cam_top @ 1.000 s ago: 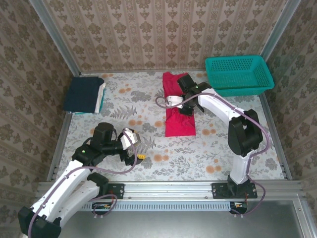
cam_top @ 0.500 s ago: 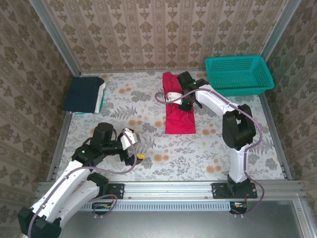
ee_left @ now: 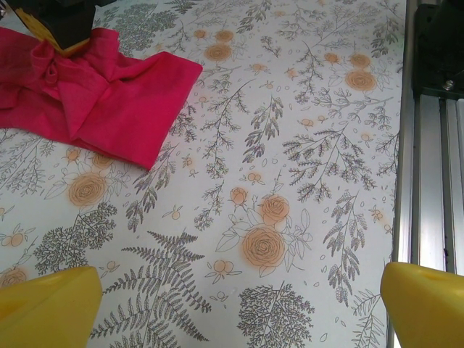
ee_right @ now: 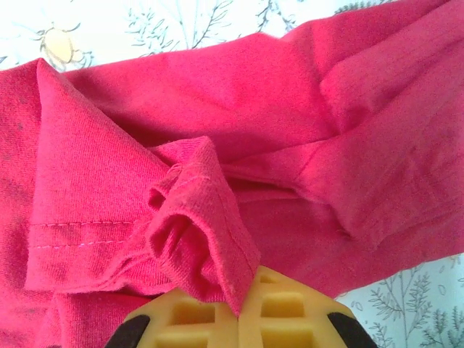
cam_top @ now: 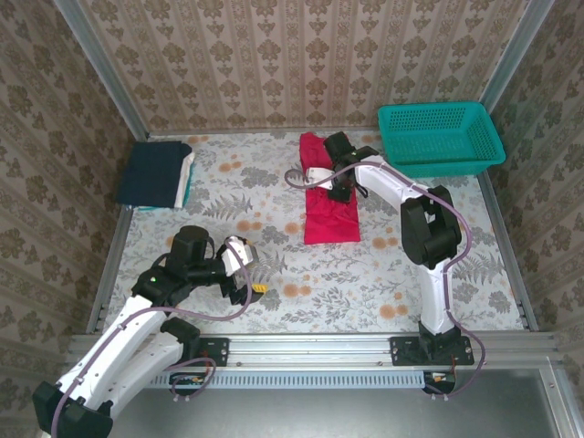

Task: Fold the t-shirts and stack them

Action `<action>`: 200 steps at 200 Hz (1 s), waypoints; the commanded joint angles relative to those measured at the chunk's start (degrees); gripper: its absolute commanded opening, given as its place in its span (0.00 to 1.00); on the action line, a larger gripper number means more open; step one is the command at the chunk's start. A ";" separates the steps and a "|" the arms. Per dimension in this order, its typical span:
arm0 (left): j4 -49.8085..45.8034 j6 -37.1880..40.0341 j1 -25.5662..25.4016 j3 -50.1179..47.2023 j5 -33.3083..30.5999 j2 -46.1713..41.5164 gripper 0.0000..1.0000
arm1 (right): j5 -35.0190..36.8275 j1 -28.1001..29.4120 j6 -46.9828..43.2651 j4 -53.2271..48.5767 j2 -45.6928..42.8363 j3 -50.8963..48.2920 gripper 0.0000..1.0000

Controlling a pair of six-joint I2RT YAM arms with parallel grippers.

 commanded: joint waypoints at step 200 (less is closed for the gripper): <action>0.74 0.06 0.05 0.38 1.54 1.54 1.00 | 2.29 4.38 32.61 24.04 -12.15 -26.27 0.73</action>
